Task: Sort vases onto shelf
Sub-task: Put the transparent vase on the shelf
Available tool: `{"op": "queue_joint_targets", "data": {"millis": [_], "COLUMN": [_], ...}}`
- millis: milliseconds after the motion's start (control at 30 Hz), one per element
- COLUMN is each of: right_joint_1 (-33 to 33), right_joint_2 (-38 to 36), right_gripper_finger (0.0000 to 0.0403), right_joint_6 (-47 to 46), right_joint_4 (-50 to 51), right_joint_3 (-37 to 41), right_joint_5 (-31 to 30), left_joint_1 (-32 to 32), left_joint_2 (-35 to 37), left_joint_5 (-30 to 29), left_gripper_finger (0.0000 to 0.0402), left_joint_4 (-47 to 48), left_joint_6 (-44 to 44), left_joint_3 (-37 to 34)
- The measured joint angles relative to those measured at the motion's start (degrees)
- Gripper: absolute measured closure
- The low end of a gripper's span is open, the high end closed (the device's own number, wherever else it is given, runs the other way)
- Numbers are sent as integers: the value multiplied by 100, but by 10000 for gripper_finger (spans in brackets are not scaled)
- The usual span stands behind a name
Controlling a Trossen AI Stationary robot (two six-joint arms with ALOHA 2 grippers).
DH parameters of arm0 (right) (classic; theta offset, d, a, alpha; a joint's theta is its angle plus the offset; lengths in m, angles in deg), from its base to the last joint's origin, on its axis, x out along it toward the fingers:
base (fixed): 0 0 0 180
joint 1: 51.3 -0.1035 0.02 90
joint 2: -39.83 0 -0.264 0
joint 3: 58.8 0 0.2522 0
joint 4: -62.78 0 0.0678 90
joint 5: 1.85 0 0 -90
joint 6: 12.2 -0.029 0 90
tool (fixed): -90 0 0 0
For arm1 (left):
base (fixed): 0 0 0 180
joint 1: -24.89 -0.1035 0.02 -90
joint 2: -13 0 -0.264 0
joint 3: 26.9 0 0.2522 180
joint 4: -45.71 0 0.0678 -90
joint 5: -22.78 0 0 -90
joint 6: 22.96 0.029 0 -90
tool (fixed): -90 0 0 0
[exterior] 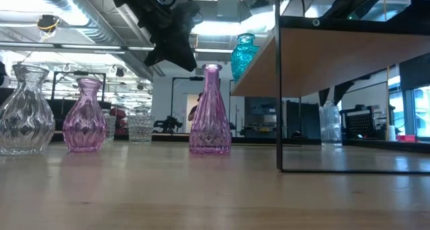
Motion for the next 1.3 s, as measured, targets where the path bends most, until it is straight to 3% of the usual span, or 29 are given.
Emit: {"op": "queue_joint_targets", "data": {"millis": [267,533,700,900,1100,1300], "right_joint_1": [0,-17,-378,-1204,-2245,-2557], "right_joint_2": [-323,-1316,-1986,-2427,-2330,-1734], "right_gripper_finger": [277,278,278,278,279,279], "right_joint_6": [-50,-122,-174,-345,-464,-611], "right_joint_4": [348,993,1294,1280,1544,2569], "right_joint_3": [21,50,44,29,-391,-1182], "right_joint_5": [255,745,609,858,110,-348], "left_joint_1": [-2,-2,-2,-2,-3,-4], "left_joint_2": [0,0,0,0,0,0], "left_joint_5": [-10,136,231,239,243,328], "left_gripper_finger": [353,353,353,353,353,353], "left_joint_4": [-28,-31,-95,-338,-417,-422], "left_joint_6": [-3,-6,-3,-3,-8,-12], "left_joint_3": [0,0,0,0,0,0]}}
